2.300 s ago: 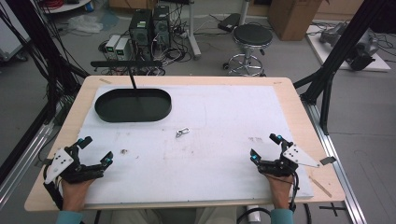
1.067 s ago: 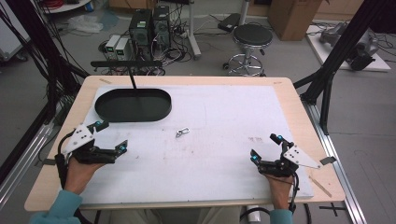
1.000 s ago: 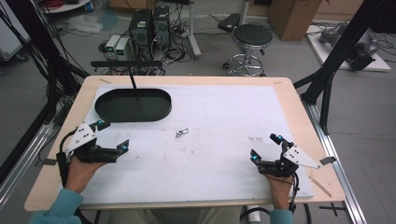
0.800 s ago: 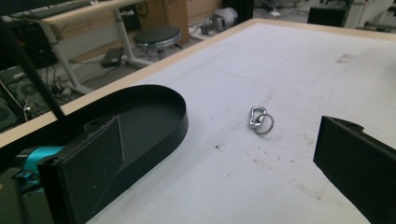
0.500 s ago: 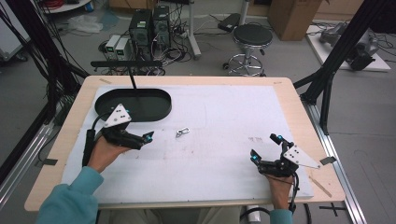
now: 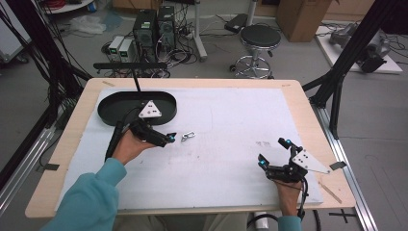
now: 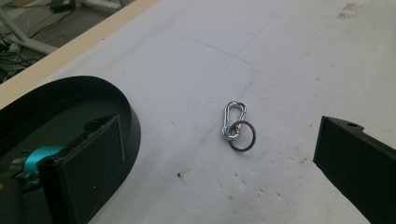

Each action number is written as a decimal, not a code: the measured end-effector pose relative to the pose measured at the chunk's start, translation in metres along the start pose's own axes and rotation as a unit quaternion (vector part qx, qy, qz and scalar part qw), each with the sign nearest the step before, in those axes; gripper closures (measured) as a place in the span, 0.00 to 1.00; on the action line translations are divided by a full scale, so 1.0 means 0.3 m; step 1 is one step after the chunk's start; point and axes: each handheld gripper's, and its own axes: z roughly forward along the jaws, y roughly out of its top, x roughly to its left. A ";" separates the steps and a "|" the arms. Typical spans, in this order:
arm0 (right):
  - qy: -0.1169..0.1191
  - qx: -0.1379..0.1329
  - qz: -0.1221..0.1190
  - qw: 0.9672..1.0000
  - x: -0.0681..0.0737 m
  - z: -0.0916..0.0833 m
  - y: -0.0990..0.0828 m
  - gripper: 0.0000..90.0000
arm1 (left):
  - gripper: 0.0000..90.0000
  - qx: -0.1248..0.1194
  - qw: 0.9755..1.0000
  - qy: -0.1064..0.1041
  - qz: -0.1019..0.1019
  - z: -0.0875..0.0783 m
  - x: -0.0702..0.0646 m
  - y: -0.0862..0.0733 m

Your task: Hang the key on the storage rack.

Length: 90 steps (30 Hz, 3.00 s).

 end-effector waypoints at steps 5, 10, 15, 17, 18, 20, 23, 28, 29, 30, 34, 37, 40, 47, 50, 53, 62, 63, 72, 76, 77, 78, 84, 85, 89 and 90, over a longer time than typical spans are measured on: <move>0.000 0.000 0.000 1.000 -0.001 0.000 0.000 0.01 | 0.02 0.009 1.000 0.003 0.016 0.035 -0.010 0.025; 0.000 -0.001 0.000 1.000 -0.001 0.001 0.000 0.01 | 0.02 0.025 0.999 -0.006 0.021 0.082 -0.017 0.039; 0.000 -0.001 0.001 1.000 -0.001 0.001 0.000 0.01 | 0.02 0.043 0.999 -0.011 0.030 0.122 -0.025 0.045; 0.000 0.000 0.001 1.000 -0.001 0.001 0.000 0.01 | 0.02 0.055 0.998 -0.019 0.036 0.135 -0.027 0.042; 0.000 0.000 0.001 1.000 -0.001 0.001 0.000 0.01 | 0.02 0.059 0.997 -0.019 0.036 0.142 -0.029 0.040; 0.000 0.000 0.001 1.000 -0.001 0.001 0.000 0.01 | 0.02 0.067 0.997 -0.021 0.042 0.154 -0.031 0.035; 0.000 -0.001 0.000 1.000 -0.001 0.000 0.000 0.01 | 0.02 0.074 0.996 -0.022 0.045 0.169 -0.032 0.031; 0.000 -0.001 0.001 1.000 -0.001 0.000 0.000 0.01 | 0.03 0.099 0.994 -0.020 0.048 0.200 -0.028 0.016; 0.000 -0.002 0.000 1.000 -0.002 0.000 0.000 0.01 | 0.03 0.106 0.993 -0.021 0.052 0.210 -0.029 0.011; 0.000 -0.002 0.000 1.000 -0.002 0.000 0.000 0.01 | 0.03 0.106 0.993 -0.021 0.052 0.210 -0.029 0.011; -0.001 -0.002 0.000 1.000 -0.004 0.000 0.000 0.01 | 0.03 0.124 0.990 -0.020 0.062 0.227 -0.038 0.006; 0.000 -0.002 0.001 1.000 -0.003 0.000 0.000 0.01 | 0.03 0.130 0.989 -0.021 0.063 0.239 -0.042 0.001; -0.002 -0.002 0.002 1.000 -0.004 0.000 0.000 0.01 | 0.16 0.140 0.988 -0.022 0.062 0.246 -0.047 -0.003; -0.002 -0.003 0.001 1.000 -0.004 0.000 0.000 0.01 | 0.21 0.148 0.987 -0.023 0.062 0.256 -0.045 -0.007; -0.002 -0.004 0.002 1.000 -0.004 0.000 0.000 0.01 | 0.21 0.152 0.986 -0.027 0.061 0.260 -0.045 -0.009; -0.002 -0.004 0.002 1.000 -0.004 0.000 0.000 0.01 | 0.25 0.157 0.985 -0.027 0.060 0.266 -0.047 -0.011; -0.001 -0.004 0.002 1.000 -0.005 -0.001 0.000 0.01 | 0.50 0.164 0.985 -0.028 0.055 0.269 -0.048 -0.010; -0.001 -0.004 0.002 1.000 -0.005 -0.001 0.000 0.01 | 0.50 0.167 0.984 -0.028 0.054 0.269 -0.049 -0.011; -0.001 -0.004 0.003 1.000 -0.005 -0.001 -0.001 0.01 | 0.70 0.170 0.983 -0.026 0.056 0.263 -0.054 -0.006; -0.001 -0.004 0.002 1.000 -0.005 -0.001 -0.001 0.01 | 0.75 0.169 0.984 -0.022 0.054 0.259 -0.052 -0.004; 0.000 -0.004 0.003 1.000 -0.005 -0.001 0.000 0.01 | 0.75 0.168 0.984 -0.022 0.053 0.257 -0.052 -0.003; 0.000 -0.004 0.004 1.000 -0.005 -0.001 0.000 0.01 | 0.77 0.169 0.984 -0.023 0.052 0.255 -0.051 -0.002; -0.001 -0.004 0.003 1.000 -0.005 -0.001 0.000 0.01 | 0.86 0.166 0.985 -0.021 0.045 0.251 -0.048 -0.001; -0.001 -0.004 0.003 1.000 -0.005 -0.001 0.000 0.01 | 0.86 0.166 0.985 -0.021 0.044 0.250 -0.047 0.000; -0.001 -0.004 0.002 1.000 -0.005 -0.001 0.000 0.01 | 0.89 0.162 0.986 -0.022 0.039 0.249 -0.045 0.001; -0.001 -0.004 0.003 1.000 -0.005 -0.001 0.000 0.01 | 0.91 0.161 0.986 -0.022 0.038 0.249 -0.046 0.001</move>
